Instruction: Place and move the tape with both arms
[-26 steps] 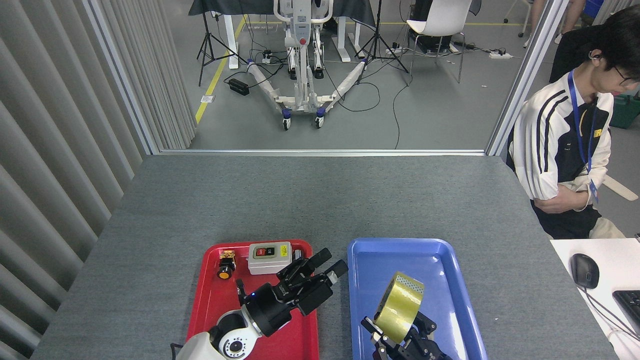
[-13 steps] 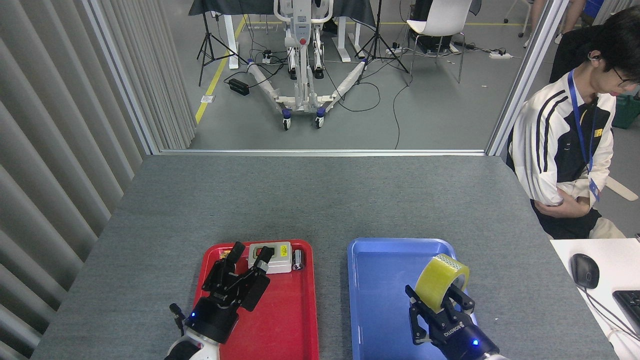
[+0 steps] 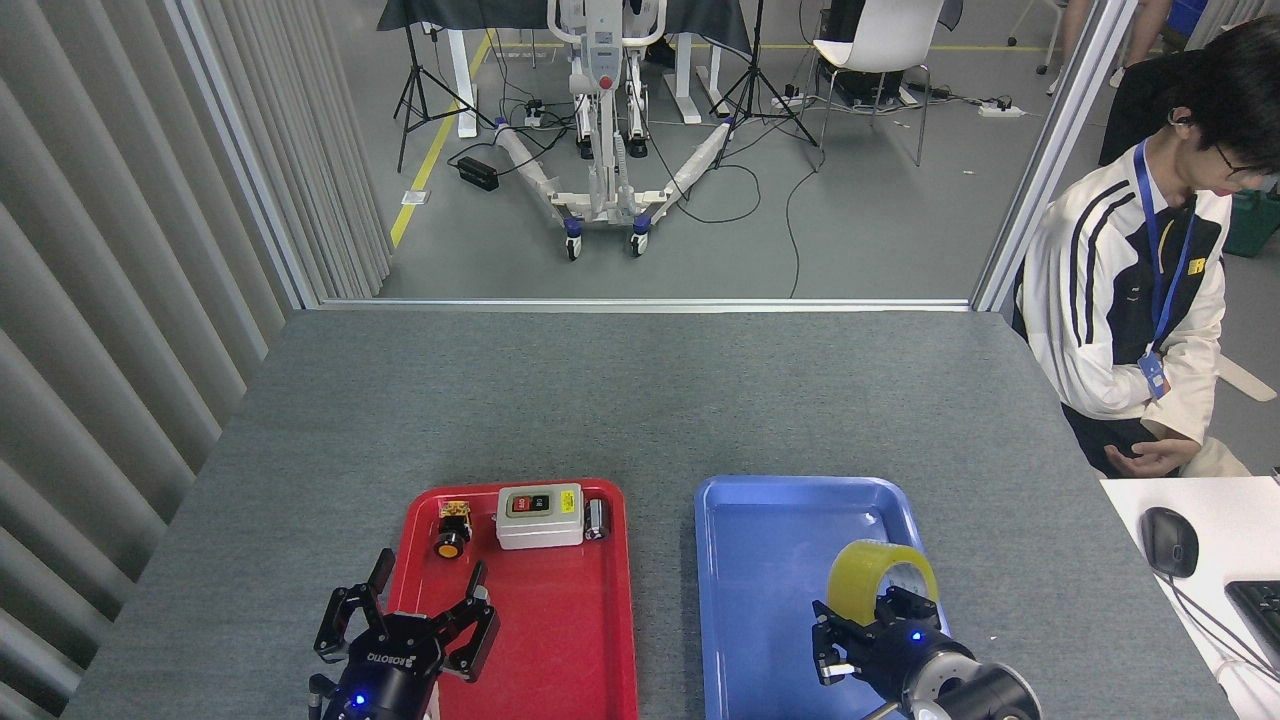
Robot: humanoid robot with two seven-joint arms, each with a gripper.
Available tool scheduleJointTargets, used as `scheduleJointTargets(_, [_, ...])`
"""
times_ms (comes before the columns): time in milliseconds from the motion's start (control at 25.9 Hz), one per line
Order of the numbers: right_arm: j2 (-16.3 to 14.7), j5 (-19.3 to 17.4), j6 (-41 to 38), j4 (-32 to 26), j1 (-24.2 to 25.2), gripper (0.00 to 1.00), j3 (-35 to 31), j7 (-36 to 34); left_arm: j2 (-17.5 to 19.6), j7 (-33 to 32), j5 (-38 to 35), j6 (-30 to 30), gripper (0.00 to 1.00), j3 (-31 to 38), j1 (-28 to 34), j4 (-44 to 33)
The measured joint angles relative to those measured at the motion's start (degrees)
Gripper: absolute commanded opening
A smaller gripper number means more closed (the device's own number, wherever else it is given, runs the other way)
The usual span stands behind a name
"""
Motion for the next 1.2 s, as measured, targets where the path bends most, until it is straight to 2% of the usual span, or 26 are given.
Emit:
scheduleJointTargets(77, [0.0, -0.1, 0.1, 0.4, -0.2, 0.78, 0.1, 1.0, 0.0, -0.3, 0.3, -1.2, 1.00, 0.6, 0.0, 0.0])
scheduleJointTargets(155, [0.0, -0.2, 0.3, 0.8, -0.4, 0.99, 0.1, 1.2, 0.1, -0.4, 1.0, -1.8, 1.00, 0.9, -0.2, 0.0])
scheduleJointTargets(425, [-0.3, -0.8, 0.4, 1.3, -0.3, 1.00, 0.1, -0.4, -0.8, -0.5, 2.0, -2.2, 1.00, 1.1, -0.3, 0.5])
scheduleJointTargets(618, [-0.4, -1.1, 0.6, 1.2, -0.1, 1.00, -0.1, -5.3, -0.4, 0.0, 2.4, -2.4, 1.00, 1.1, -0.4, 0.6])
scheduleJointTargets(734, [-0.4, -1.2, 1.1, 1.0, 0.3, 0.99, -1.1, -13.0, -0.3, 0.1, 2.6, -2.6, 1.00, 1.1, -0.4, 0.6])
scheduleJointTargets(850, [0.5, -1.0, 3.9, 1.2, 1.7, 0.99, -2.8, -25.5, -0.4, -0.1, 2.6, -2.7, 1.00, 1.1, -0.3, 0.5])
scheduleJointTargets(1005, [4.7, 2.3, 11.2, 1.5, 4.0, 0.99, -3.9, -42.5, -0.3, -0.4, 2.7, -2.7, 1.00, 1.4, -0.3, 0.4])
scheduleJointTargets(1082, [6.3, 3.8, 15.0, 1.5, 4.9, 0.99, -4.0, -47.5, -0.3, -0.5, 2.7, -2.7, 1.00, 1.7, -0.3, 0.4])
scheduleJointTargets(1198, [7.5, 4.4, 18.6, 1.7, 5.6, 0.99, -3.7, -50.7, -0.3, -0.6, 2.7, -2.7, 1.00, 1.9, -0.3, 0.3])
